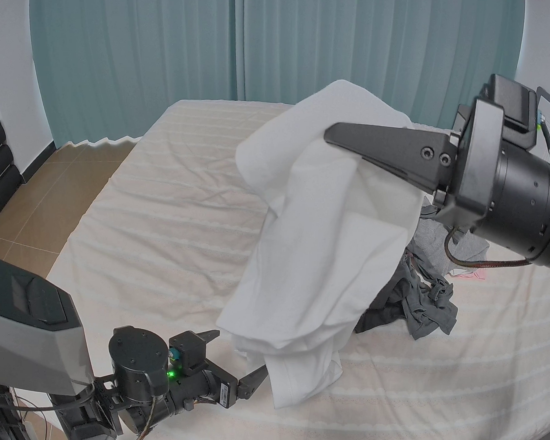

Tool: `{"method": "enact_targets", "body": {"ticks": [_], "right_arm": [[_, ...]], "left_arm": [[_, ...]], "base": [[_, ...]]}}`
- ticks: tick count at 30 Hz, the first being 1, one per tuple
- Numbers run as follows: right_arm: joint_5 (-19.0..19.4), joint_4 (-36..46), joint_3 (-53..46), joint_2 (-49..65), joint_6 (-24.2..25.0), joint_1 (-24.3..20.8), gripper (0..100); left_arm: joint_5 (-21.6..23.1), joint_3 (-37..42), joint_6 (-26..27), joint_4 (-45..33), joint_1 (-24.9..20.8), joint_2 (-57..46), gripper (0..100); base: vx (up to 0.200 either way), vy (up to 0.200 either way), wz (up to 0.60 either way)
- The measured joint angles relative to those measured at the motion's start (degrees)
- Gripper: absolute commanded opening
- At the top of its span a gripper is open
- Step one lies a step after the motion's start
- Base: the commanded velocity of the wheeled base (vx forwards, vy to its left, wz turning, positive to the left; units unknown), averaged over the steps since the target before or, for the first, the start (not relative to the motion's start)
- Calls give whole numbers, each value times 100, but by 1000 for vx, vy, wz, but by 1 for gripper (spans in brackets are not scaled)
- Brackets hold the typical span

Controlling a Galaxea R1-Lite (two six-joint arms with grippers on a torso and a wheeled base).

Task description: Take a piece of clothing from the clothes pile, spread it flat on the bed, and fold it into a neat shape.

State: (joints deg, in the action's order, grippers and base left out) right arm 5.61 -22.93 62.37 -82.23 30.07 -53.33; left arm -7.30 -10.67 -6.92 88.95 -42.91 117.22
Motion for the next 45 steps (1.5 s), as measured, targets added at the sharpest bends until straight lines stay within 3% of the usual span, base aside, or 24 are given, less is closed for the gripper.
{"method": "enact_targets", "body": {"ticks": [11, 12, 28, 39, 45], "right_arm": [[0, -6, -11, 4, 9, -7, 0], [0, -9, -22, 6, 9, -7, 0], [-2, -5, -208, 113, 13, 212, 0], [93, 29, -611, 419, 9, 819, 0], [205, 41, -864, 594, 6, 1359, 0]], "left_arm": [[-5, -600, -49, 0, -28, 321, 100], [-5, -641, -55, 2, -30, 356, 0], [-28, -558, -65, 0, -39, 325, 0], [-61, 85, -73, 0, 77, -948, 0], [-57, 306, -49, 0, 510, -1819, 0]], "base": [[0, 0, 0], [0, 0, 0], [0, 0, 0], [0, 0, 0], [0, 0, 0]]}}
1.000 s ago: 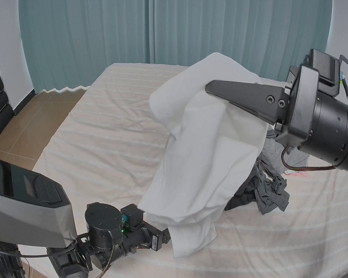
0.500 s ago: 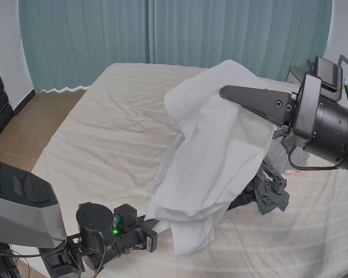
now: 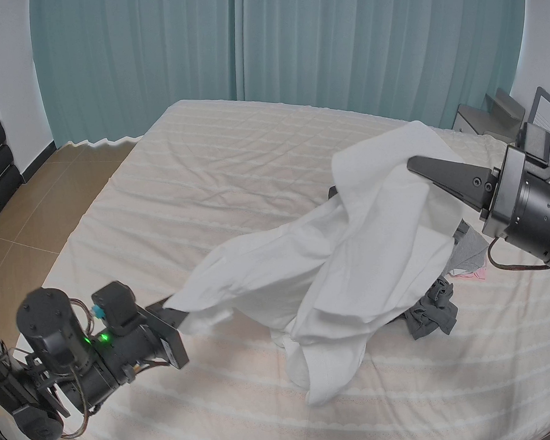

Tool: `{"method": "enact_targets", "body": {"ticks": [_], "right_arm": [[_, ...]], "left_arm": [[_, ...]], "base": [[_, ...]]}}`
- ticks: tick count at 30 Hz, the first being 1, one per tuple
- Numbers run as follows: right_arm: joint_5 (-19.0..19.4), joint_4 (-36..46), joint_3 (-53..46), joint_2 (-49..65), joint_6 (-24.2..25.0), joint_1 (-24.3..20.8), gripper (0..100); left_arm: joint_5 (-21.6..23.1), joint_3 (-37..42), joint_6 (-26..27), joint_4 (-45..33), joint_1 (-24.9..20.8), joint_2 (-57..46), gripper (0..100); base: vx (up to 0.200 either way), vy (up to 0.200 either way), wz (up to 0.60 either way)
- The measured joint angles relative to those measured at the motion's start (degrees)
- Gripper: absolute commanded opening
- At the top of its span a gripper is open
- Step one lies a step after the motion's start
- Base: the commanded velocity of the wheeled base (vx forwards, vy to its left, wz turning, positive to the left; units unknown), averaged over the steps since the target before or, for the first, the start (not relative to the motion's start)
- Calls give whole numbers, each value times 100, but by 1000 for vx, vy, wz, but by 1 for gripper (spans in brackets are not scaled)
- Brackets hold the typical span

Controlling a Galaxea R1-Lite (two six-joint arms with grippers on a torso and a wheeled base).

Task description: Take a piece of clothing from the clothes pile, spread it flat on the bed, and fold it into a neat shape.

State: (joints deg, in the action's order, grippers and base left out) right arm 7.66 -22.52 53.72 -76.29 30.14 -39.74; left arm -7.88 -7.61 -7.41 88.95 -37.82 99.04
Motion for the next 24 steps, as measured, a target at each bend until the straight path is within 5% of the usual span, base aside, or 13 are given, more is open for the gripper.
{"method": "enact_targets", "body": {"ticks": [12, 24], "right_arm": [[151, -26, -430, 355, -22, 529, 0], [250, -74, -386, 542, -107, 538, 0]], "left_arm": [[-216, -766, 106, -71, 1313, -1130, 0], [-536, -2436, 150, -1996, 1629, -2021, 0]], "base": [[0, 0, 0], [0, 0, 0]]}}
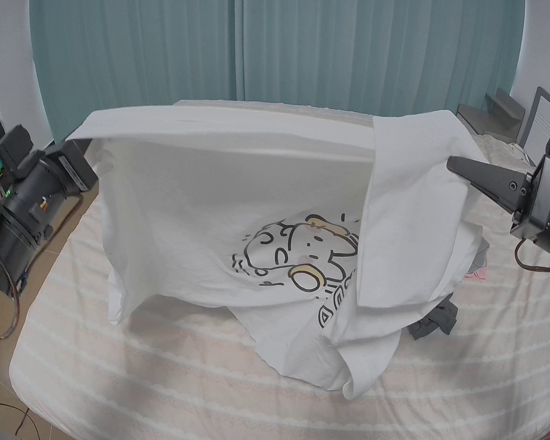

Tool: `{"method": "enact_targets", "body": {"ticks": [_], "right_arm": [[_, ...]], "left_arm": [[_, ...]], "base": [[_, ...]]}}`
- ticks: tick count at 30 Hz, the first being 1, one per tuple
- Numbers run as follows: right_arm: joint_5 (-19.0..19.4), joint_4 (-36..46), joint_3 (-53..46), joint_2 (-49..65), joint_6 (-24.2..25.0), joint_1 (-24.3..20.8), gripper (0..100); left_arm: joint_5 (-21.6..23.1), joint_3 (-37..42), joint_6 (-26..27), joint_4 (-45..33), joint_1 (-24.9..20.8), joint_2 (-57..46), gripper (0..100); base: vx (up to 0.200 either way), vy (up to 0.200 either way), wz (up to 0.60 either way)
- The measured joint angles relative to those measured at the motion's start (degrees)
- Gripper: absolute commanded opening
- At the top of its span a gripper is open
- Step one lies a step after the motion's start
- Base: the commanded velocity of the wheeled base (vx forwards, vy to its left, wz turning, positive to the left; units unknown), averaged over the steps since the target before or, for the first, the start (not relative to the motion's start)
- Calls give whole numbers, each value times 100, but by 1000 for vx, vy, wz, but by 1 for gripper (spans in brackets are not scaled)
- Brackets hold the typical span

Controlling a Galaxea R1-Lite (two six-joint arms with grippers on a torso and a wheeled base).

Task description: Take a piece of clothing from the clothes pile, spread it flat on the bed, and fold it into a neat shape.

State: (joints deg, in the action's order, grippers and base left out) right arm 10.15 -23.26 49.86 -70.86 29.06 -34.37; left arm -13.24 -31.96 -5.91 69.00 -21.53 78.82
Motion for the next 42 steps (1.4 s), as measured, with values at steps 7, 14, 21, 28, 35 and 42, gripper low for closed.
{"method": "enact_targets", "body": {"ticks": [7, 14, 21, 28, 35, 42], "right_arm": [[233, -39, 146, 113, -317, -173, 0], [341, -49, 185, 321, -521, -507, 0], [407, -38, 129, 439, -556, -571, 0], [435, -35, 85, 472, -547, -579, 0], [434, -33, 83, 479, -530, -579, 0], [434, -33, 35, 490, -514, -577, 0]], "left_arm": [[-182, -887, 419, -886, 94, -634, 0], [-529, -1081, 755, -936, 133, -1085, 0], [-573, -635, 818, -947, 127, -1456, 0], [-589, -350, 829, -945, 122, -1637, 0], [-600, -179, 829, -945, 119, -1697, 0], [-655, -111, 873, -945, 113, -1760, 0]], "base": [[0, 0, 0], [0, 0, 0], [0, 0, 0], [-143, 0, 0], [-114, 0, 0], [0, 0, 0]]}}
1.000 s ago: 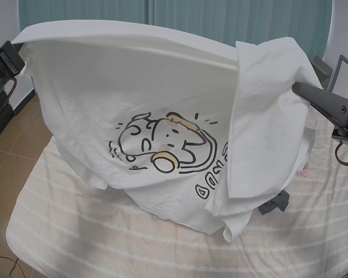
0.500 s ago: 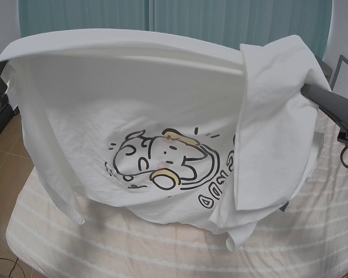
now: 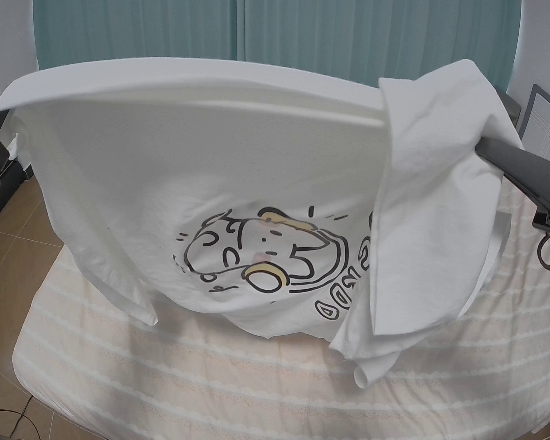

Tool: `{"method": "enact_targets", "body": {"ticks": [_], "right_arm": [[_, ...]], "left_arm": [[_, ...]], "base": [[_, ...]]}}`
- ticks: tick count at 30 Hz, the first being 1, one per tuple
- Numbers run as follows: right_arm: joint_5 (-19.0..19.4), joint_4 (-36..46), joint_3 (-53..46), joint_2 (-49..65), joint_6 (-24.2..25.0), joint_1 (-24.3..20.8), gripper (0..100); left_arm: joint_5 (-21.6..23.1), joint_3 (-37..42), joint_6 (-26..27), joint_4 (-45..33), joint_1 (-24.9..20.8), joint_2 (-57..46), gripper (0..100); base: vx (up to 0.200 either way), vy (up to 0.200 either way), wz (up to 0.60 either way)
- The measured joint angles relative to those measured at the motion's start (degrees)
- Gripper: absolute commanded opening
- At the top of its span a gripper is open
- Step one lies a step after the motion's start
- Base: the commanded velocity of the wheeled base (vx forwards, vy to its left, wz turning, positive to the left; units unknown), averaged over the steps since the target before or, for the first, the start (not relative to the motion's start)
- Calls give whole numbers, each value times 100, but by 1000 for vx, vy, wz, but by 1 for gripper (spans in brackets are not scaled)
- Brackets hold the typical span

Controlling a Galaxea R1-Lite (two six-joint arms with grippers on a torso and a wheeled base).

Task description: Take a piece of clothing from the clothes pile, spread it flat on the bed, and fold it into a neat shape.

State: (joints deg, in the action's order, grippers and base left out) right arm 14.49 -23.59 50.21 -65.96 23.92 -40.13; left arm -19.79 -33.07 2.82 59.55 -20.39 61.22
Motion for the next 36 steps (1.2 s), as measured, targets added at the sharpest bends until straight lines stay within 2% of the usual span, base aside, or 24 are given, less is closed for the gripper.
{"method": "enact_targets", "body": {"ticks": [5, 36], "right_arm": [[-16, -5, -49, 4, 0, 9, 0], [39, -5, -60, -29, 6, -7, 0]], "left_arm": [[-273, 20, 88, 22, 2, -12, 0], [-241, 190, 101, 4, -13, -80, 0]], "base": [[0, 0, 0], [0, 200, 0]]}}
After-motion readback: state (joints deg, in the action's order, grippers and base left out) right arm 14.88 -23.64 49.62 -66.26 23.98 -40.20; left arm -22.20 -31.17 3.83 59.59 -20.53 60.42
